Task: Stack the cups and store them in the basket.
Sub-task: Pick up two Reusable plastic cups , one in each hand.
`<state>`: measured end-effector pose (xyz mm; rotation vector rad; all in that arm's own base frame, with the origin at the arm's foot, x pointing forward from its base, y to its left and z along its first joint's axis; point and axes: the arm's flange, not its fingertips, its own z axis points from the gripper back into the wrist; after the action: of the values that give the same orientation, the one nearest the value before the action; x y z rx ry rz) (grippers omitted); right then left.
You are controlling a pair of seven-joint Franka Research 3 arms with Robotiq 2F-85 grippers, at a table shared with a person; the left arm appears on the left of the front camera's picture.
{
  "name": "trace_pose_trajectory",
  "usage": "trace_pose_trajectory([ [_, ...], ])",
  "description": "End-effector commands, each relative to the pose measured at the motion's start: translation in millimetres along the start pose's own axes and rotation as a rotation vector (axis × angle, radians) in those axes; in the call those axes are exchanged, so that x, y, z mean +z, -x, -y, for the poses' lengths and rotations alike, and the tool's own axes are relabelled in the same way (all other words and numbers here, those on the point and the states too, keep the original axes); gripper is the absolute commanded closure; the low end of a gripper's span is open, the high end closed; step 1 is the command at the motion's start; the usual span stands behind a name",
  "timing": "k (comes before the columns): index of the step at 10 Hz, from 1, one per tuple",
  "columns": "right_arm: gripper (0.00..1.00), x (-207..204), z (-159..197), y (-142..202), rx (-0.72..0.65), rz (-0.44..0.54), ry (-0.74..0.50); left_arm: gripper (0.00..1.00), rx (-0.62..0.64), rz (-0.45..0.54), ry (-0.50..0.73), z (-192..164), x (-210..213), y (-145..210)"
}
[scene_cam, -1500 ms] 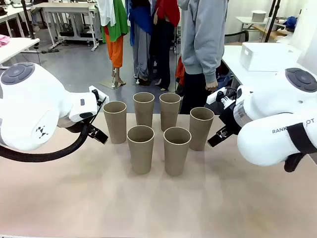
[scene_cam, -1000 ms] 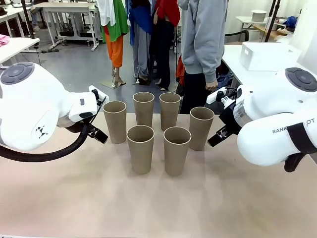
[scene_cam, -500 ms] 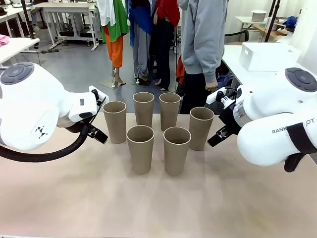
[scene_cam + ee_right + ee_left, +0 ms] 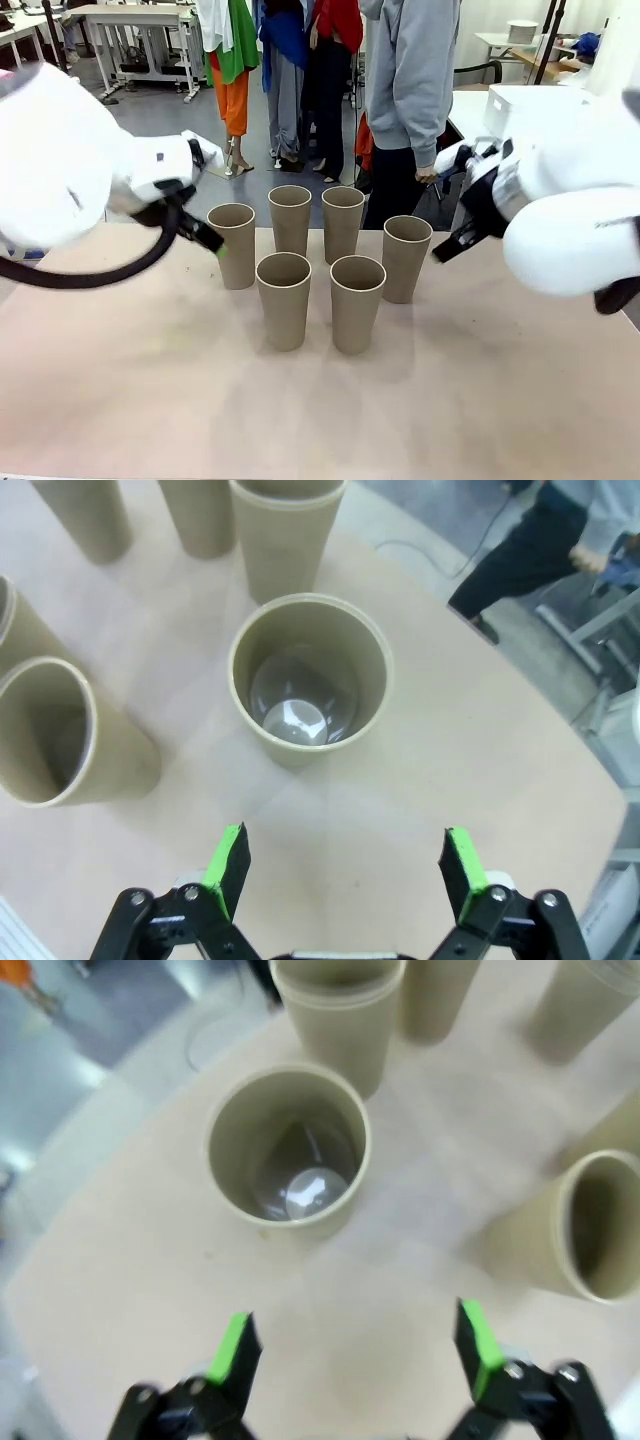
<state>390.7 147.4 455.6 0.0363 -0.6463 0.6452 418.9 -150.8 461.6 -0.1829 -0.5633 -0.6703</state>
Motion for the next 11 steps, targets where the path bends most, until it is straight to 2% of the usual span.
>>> trace_pose_trajectory([
  [1, 0.00, 57, 25, -3, 0.060, 0.022, -0.105, 0.00, -0.032, -0.023, 0.068, -37, 50, -11],
  [3, 0.00, 105, 60, 23, 0.152, 0.074, -0.221, 0.00, -0.182, -0.057, 0.167, -80, 102, 2],
  [4, 0.00, 121, 81, 43, 0.177, 0.130, -0.262, 0.00, -0.246, -0.037, 0.256, -107, 117, 15],
  [6, 0.00, 137, 112, 89, 0.221, 0.233, -0.312, 0.00, -0.365, 0.019, 0.330, -150, 133, 61],
  [7, 0.00, 136, 129, 114, 0.220, 0.301, -0.335, 0.00, -0.397, 0.127, 0.364, -166, 138, 92],
  [9, 0.00, 129, 142, 142, 0.216, 0.353, -0.352, 0.00, -0.400, 0.282, 0.393, -171, 134, 131],
  [10, 0.00, 124, 147, 151, 0.204, 0.379, -0.371, 0.00, -0.421, 0.342, 0.426, -170, 129, 145],
  [11, 0.00, 122, 148, 155, 0.207, 0.387, -0.380, 0.00, -0.424, 0.354, 0.433, -169, 126, 158],
])
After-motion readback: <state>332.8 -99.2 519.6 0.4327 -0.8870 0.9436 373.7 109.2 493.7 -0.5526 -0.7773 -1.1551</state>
